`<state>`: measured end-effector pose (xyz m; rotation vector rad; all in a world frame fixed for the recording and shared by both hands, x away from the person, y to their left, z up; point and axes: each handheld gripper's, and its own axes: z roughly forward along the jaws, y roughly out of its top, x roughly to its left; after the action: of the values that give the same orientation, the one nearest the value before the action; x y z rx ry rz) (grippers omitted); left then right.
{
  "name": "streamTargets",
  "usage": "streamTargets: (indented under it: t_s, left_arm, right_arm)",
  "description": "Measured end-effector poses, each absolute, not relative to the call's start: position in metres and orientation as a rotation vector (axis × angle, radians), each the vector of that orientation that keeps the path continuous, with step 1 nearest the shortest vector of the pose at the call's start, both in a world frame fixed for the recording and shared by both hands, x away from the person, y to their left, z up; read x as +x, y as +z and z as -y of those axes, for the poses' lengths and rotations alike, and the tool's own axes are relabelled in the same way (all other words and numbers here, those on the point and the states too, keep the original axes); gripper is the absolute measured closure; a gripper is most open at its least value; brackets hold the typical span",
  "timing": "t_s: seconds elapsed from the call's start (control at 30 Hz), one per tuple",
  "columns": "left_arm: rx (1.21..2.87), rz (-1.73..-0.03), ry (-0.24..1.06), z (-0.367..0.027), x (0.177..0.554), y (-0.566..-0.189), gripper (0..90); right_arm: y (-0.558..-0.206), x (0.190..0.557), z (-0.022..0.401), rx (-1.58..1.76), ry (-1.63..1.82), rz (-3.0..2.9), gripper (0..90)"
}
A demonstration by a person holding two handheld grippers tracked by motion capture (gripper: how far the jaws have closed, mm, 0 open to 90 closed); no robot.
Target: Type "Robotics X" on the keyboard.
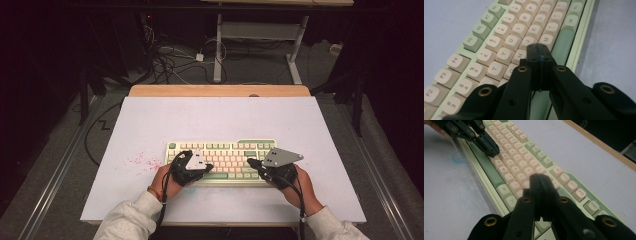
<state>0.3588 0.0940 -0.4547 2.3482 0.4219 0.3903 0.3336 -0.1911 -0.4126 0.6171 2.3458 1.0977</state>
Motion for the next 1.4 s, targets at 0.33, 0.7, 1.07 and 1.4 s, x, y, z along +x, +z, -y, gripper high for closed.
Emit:
streamTargets:
  t_s: [0.33, 0.7, 1.07, 1.4]
  left_arm:
    - [2.347, -0.430, 0.393, -0.094, 0.360, -0.455, 87.5]
    - [2.356, -0.430, 0.390, -0.094, 0.359, -0.456, 87.7]
    - [2.305, -0.429, 0.423, -0.101, 0.356, -0.445, 87.6]
    - [2.272, -0.443, 0.446, -0.110, 0.355, -0.437, 87.6]
  right_arm:
    - [-0.413, 0.333, 0.191, 0.613, 1.095, -2.349, 90.0]
    - [-0.414, 0.333, 0.189, 0.609, 1.089, -2.360, 90.0]
    - [-0.413, 0.333, 0.190, 0.614, 1.096, -2.352, 90.0]
    - [-0.412, 0.332, 0.190, 0.612, 1.097, -2.350, 90.0]
